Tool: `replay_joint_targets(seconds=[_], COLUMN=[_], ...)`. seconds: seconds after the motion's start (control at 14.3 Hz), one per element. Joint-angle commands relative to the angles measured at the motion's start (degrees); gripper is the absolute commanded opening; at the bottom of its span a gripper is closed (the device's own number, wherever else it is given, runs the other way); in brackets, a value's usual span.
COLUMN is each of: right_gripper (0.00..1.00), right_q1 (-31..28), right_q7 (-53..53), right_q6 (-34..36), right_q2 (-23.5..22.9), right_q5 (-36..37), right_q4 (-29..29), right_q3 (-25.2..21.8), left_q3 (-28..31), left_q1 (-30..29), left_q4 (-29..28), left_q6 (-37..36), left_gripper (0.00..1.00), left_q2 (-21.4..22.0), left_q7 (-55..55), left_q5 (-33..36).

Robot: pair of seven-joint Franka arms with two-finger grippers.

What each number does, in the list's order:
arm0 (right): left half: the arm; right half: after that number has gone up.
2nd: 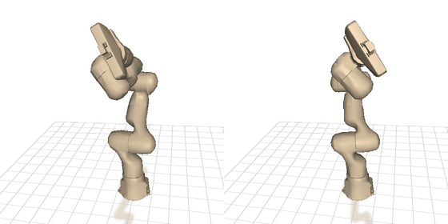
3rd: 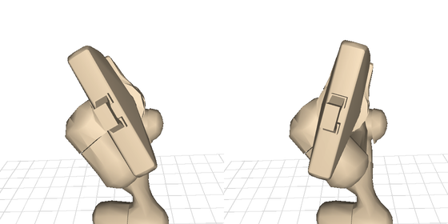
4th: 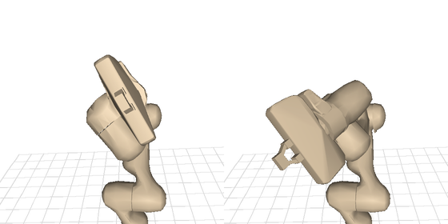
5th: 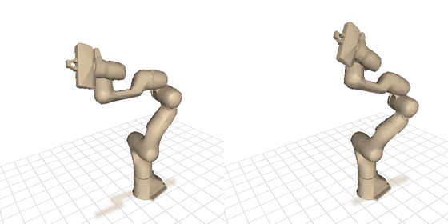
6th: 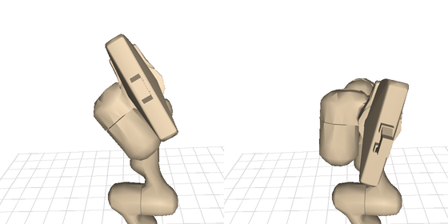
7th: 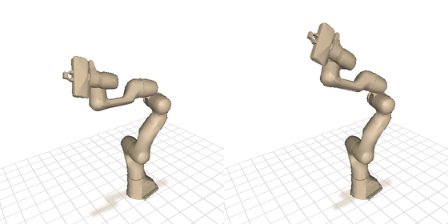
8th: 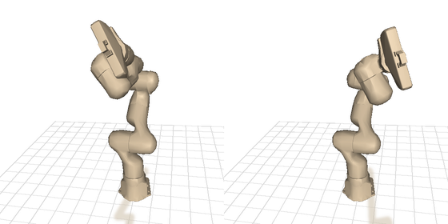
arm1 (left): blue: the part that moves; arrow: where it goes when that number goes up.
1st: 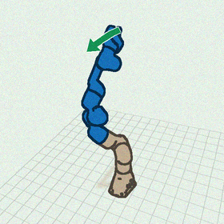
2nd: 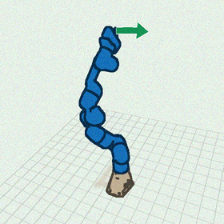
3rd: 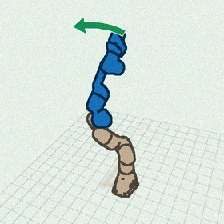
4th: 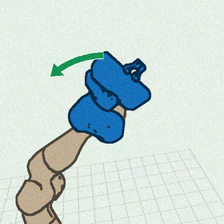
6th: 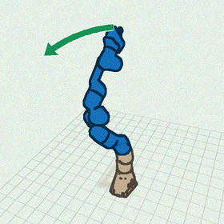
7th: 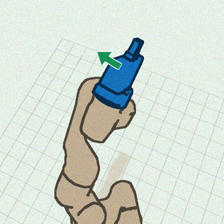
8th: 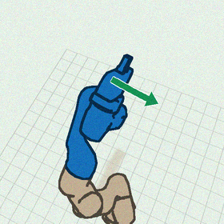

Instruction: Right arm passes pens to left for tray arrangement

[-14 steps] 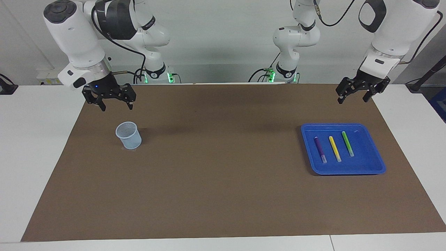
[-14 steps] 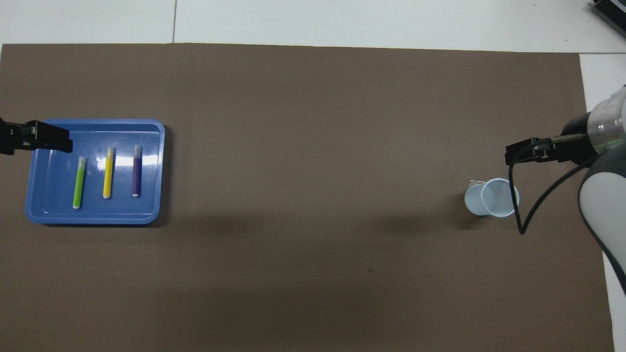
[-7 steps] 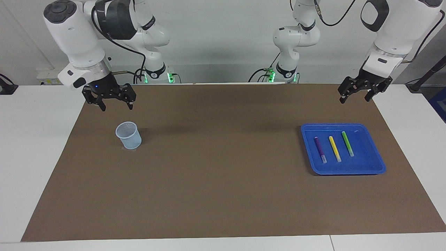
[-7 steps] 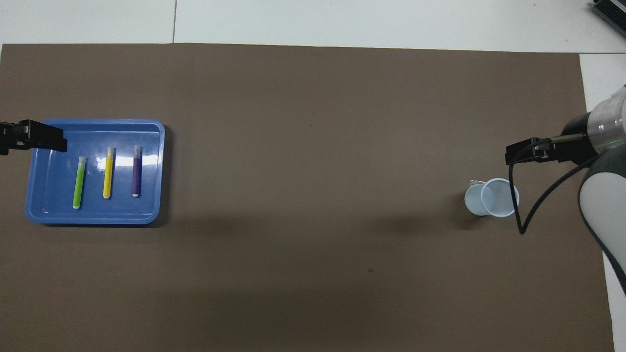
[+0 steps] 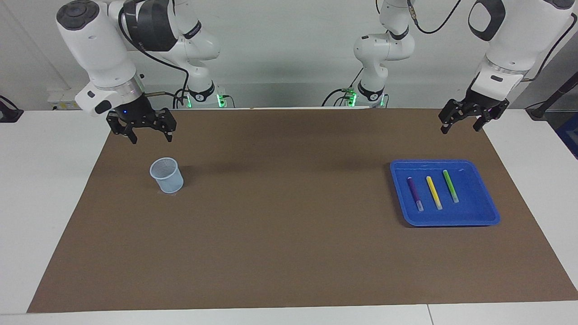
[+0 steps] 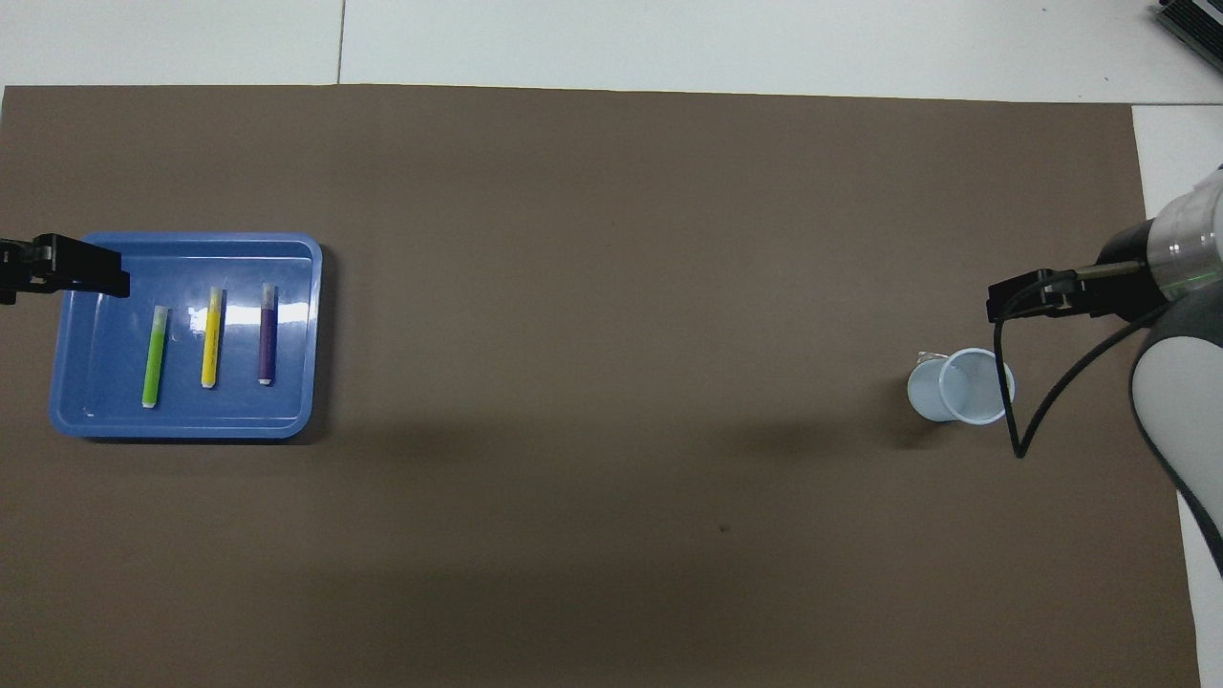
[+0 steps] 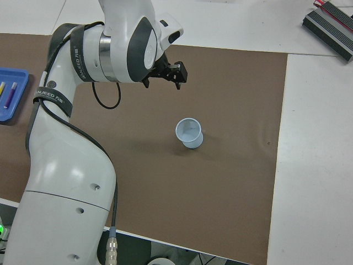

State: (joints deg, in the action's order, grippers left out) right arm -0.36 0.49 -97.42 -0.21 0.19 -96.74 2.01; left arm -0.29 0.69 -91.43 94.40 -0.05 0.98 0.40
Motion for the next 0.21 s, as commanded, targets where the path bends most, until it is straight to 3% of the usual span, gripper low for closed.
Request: replay_joint_targets(seconds=[0.0,0.14], right_gripper=[1.0,1.0], right_q1=[-0.43,-0.43], right_q7=[0.48,0.48], right_q6=[0.83,0.83], right_q2=[0.48,0.48], right_q5=[0.34,0.34], right_q4=[0.23,0.24], right_q3=[0.28,0.28], left_q3=[-0.5,-0.5], left_q1=[-0.6,-0.6], left_q4=[0.64,0.73], left_q6=[-1.59,-1.68], left_gripper=[1.0,1.0], left_q2=[-0.04,-0.04], left_q7=[0.08,0.08], left_q5=[-0.83,-0.83])
